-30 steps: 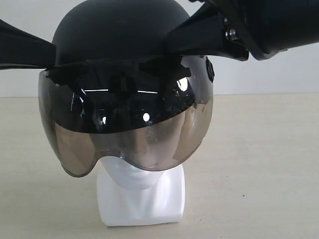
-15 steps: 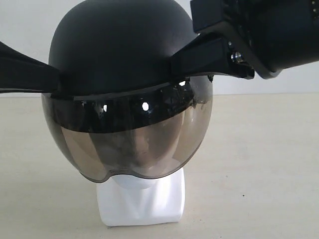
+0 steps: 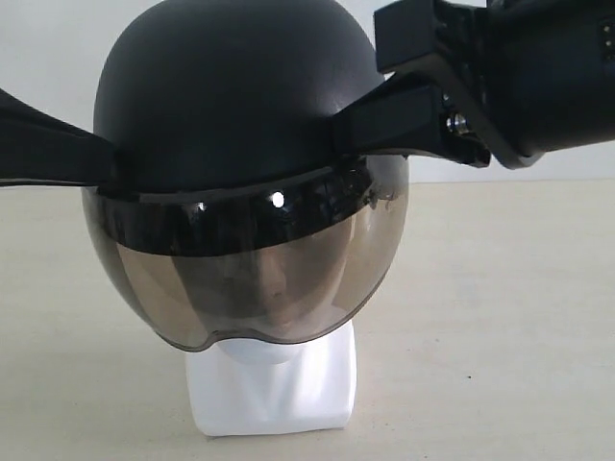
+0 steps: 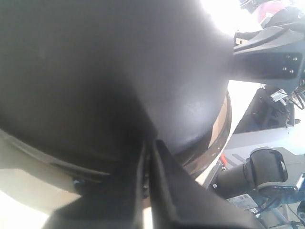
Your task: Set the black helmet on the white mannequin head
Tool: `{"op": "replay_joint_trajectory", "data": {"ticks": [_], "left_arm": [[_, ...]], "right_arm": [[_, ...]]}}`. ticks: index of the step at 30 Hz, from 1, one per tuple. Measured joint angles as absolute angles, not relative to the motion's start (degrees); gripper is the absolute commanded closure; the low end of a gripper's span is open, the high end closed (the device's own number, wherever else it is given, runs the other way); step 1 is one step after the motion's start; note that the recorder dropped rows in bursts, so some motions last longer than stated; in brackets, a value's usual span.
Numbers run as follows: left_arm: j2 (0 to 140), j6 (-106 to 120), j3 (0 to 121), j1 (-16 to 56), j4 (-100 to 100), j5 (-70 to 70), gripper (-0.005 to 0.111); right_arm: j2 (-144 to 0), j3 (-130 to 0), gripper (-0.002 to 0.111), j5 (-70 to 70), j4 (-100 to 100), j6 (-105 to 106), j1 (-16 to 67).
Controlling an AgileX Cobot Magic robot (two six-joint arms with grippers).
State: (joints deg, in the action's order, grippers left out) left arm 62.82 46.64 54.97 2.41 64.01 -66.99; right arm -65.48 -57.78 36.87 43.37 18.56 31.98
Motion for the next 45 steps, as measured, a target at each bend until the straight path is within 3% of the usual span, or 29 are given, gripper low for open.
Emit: {"op": "replay_joint_trajectory", "data": {"ticks": [33, 36, 41, 45], "left_arm": [[56.9, 46.6, 53.0, 2.4, 63.8, -65.4, 0.102], [54.5, 46.6, 53.0, 2.4, 63.8, -63.2, 0.102], [50.7, 46.6, 53.0, 2.4, 63.8, -60.4, 0.102], [49.0, 46.4, 53.0, 2.4, 62.4, -58.8, 0.102]], "right_arm": [[-63.0, -55.4, 0.108, 34.4, 40.1, 14.4, 32.0], [-62.0, -55.0, 0.096, 34.1, 38.6, 14.0, 32.0], [-60.5, -53.9, 0.056, 35.0, 33.5, 11.1, 32.0], [-58.8, -53.6, 0.053, 35.0, 27.3, 5.0, 32.0]]}}
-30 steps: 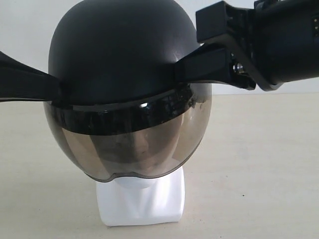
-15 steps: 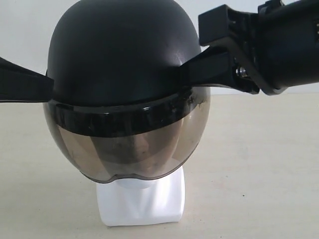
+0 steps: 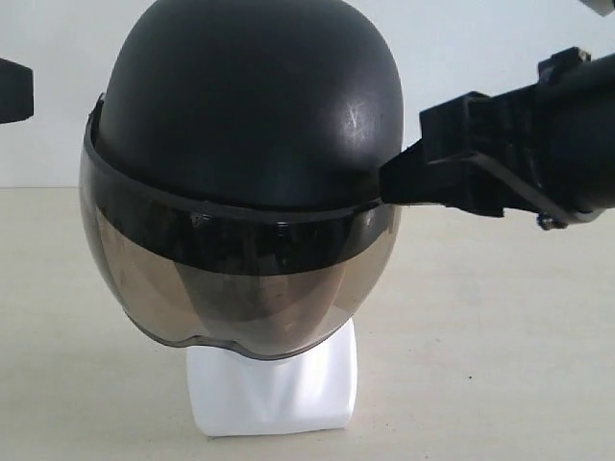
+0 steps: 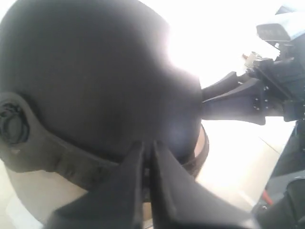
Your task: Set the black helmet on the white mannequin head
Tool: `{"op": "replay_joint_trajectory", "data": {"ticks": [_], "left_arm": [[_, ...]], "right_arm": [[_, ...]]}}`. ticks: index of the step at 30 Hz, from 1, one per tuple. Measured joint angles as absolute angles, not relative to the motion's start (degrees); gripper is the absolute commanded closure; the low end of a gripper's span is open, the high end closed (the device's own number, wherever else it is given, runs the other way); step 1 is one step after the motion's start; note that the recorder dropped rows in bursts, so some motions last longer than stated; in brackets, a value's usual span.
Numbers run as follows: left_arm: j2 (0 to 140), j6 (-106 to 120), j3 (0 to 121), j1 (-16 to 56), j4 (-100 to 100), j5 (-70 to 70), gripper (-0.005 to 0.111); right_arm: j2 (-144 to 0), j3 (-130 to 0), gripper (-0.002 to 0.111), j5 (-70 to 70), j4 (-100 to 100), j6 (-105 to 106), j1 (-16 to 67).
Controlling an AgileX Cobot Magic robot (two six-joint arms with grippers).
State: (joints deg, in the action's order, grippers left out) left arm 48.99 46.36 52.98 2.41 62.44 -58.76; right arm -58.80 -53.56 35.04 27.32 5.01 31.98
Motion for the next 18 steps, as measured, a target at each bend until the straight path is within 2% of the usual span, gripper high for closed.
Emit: {"op": "replay_joint_trajectory", "data": {"ticks": [5, 7, 11, 13, 16, 18], "left_arm": [[48.7, 44.1, 53.0, 2.4, 59.6, -55.8, 0.102], [49.0, 43.1, 53.0, 2.4, 58.9, -54.8, 0.102], [50.7, 41.0, 53.0, 2.4, 57.6, -53.7, 0.102], [51.5, 38.9, 53.0, 2.4, 57.5, -53.3, 0.102], [53.5, 35.7, 53.8, 2.4, 55.5, -52.1, 0.102], [55.8, 31.8, 56.1, 2.4, 49.5, -51.9, 0.102]], "right_arm": [[-57.3, -53.6, 0.053, 34.6, 25.4, 2.5, 32.0], [-56.9, -53.6, 0.057, 34.0, 25.0, 1.1, 32.0], [-55.8, -53.6, 0.08, 31.9, 20.1, -6.0, 32.0], [-55.3, -53.6, 0.086, 31.8, 14.4, -11.8, 32.0], [-55.1, -53.6, 0.108, 32.6, -0.5, -23.5, 32.0], [-55.1, -53.6, 0.108, 34.1, -11.8, -30.7, 32.0]]}}
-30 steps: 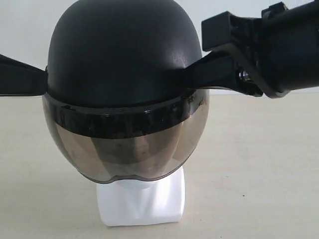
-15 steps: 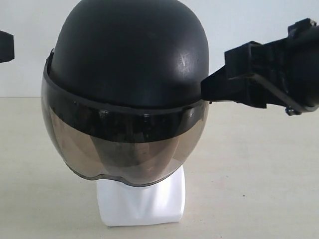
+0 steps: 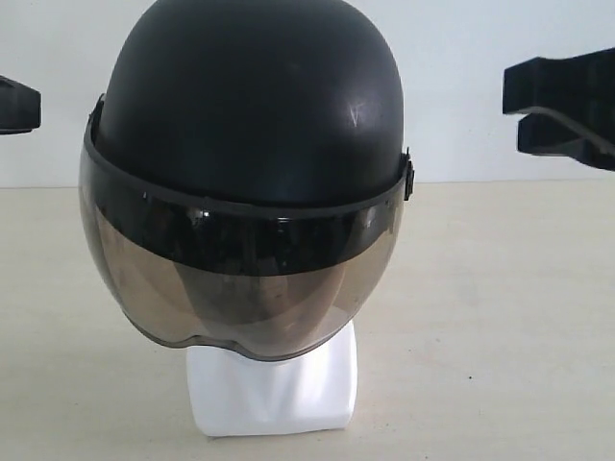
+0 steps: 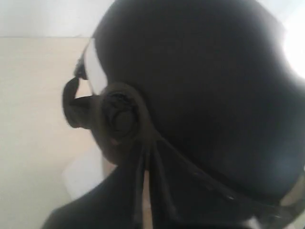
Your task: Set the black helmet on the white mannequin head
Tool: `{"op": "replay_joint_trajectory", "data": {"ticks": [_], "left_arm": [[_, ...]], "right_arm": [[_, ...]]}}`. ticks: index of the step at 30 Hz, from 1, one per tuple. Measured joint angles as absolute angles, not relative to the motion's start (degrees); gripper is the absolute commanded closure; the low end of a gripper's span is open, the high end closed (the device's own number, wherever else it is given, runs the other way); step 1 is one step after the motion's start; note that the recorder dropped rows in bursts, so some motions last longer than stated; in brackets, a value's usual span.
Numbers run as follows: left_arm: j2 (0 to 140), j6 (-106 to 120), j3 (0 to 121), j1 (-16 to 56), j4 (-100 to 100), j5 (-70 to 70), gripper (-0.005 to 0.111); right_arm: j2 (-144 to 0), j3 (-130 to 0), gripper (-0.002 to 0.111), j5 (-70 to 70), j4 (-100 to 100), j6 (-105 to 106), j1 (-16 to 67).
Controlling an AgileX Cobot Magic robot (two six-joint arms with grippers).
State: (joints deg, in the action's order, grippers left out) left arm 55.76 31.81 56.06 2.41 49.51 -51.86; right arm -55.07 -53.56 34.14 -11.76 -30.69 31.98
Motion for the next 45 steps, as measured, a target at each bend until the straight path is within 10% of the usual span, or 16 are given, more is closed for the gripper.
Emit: {"op": "replay_joint_trajectory", "data": {"ticks": [45], "left_arm": [[69.0, 29.3, 59.9, 5.6, 37.4, -56.5, 0.102]], "right_arm": [[-65.3, -57.0, 0.108, 30.9, -12.9, -31.9, 32.0]]}}
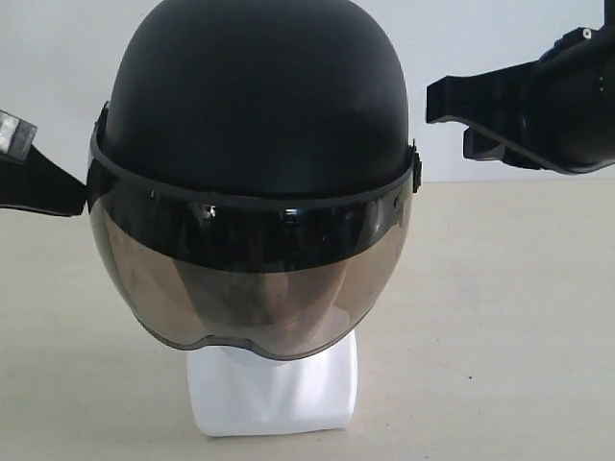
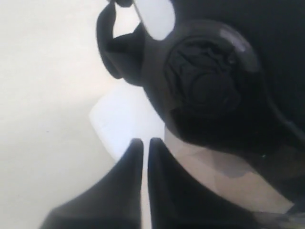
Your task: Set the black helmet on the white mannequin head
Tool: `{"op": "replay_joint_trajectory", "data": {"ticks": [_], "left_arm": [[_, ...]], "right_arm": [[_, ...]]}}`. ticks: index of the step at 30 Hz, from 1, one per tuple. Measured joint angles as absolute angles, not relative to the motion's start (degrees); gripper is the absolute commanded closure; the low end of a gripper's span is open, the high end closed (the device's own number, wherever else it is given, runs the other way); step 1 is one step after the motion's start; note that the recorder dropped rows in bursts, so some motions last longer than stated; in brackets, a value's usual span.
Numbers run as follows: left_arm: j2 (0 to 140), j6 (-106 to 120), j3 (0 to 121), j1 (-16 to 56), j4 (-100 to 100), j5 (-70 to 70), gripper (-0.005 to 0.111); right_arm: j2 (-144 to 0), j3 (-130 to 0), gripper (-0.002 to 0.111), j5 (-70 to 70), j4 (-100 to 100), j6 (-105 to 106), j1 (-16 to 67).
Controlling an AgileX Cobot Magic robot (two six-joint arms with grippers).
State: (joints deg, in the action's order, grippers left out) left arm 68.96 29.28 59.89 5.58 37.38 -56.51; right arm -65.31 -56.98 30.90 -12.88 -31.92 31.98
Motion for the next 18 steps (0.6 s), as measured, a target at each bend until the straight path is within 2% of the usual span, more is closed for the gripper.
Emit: {"op": "replay_joint_trajectory", "data": {"ticks": [18], "left_arm": [[59.9, 23.1, 59.6, 5.7, 29.6, -55.7, 0.102]], "right_arm": [[-60.9, -57.0, 0.108, 33.9, -21.2, -36.0, 32.0]]}}
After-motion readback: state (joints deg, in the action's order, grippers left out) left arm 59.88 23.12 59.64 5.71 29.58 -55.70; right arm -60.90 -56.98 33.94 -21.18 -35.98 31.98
